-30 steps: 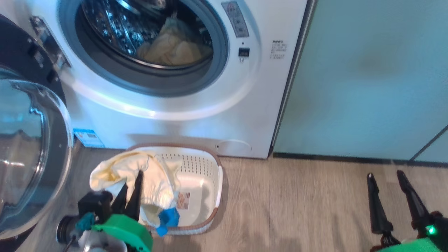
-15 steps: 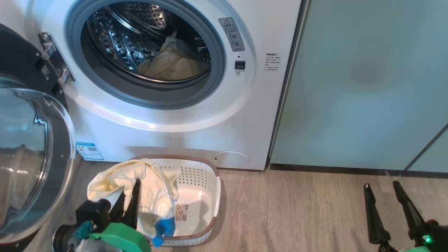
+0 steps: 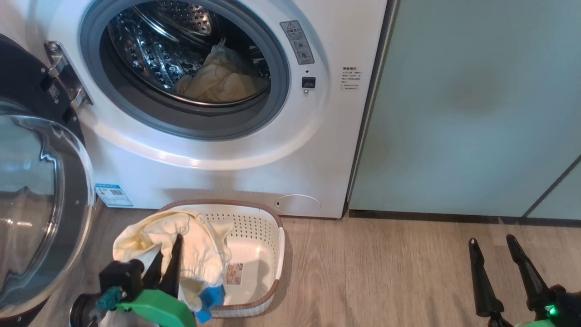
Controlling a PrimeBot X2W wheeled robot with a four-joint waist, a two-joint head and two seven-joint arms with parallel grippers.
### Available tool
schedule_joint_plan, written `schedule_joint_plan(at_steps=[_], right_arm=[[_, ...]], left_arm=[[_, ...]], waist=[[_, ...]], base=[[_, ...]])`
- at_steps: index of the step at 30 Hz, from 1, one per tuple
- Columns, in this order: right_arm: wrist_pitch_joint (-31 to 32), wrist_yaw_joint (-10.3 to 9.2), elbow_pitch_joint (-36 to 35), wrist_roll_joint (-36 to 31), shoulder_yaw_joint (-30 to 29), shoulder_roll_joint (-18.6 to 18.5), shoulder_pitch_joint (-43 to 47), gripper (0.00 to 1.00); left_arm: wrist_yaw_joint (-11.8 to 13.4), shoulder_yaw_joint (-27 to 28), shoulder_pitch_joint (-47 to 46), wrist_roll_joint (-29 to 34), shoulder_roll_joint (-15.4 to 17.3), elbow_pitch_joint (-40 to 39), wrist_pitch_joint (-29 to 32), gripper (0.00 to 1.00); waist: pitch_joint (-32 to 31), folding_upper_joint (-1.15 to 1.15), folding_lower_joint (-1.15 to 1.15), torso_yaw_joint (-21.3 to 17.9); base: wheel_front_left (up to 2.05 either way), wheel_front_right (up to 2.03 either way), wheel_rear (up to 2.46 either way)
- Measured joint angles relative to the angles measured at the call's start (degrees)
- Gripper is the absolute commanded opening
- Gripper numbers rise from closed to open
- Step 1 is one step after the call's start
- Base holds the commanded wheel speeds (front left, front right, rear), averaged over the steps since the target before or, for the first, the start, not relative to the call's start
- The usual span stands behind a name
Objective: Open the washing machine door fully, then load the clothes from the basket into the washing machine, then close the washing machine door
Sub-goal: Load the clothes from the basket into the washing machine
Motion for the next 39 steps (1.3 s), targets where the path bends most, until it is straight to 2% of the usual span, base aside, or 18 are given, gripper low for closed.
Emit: schedule_joint_plan(at_steps=[9,22,34,39], right_arm=[[-0.1,0.00,-0.1,0.5,0.9,0.0,-0.2,1.00],[-0.6,0.00,-1.6,0.9,1.6,0.0,-6.0,1.00],[-0.8,0.00,-2.9,4.7,2.2,0.0,-11.5,1.00],[-0.8,0.00,-3.4,6.7,2.7,0.0,-13.9,1.00]], left_arm=[[-0.1,-0.6,-4.6,-1.5,-0.1,3.2,-0.2,0.00],[-2.1,1.7,-21.3,-3.9,1.9,11.6,1.2,0.00],[-5.1,4.8,-38.9,-7.1,8.0,19.8,5.7,0.00],[-6.1,6.5,-46.0,-8.2,12.7,21.4,10.9,0.00]], waist=[[2.5,0.00,0.00,-0.9],[11.9,0.00,0.01,-4.4],[21.8,0.00,0.02,-7.7],[26.0,0.00,0.02,-9.5]], base=[[0.00,0.00,0.00],[0.00,0.00,0.00],[0.00,0.00,0.00],[0.00,0.00,0.00]])
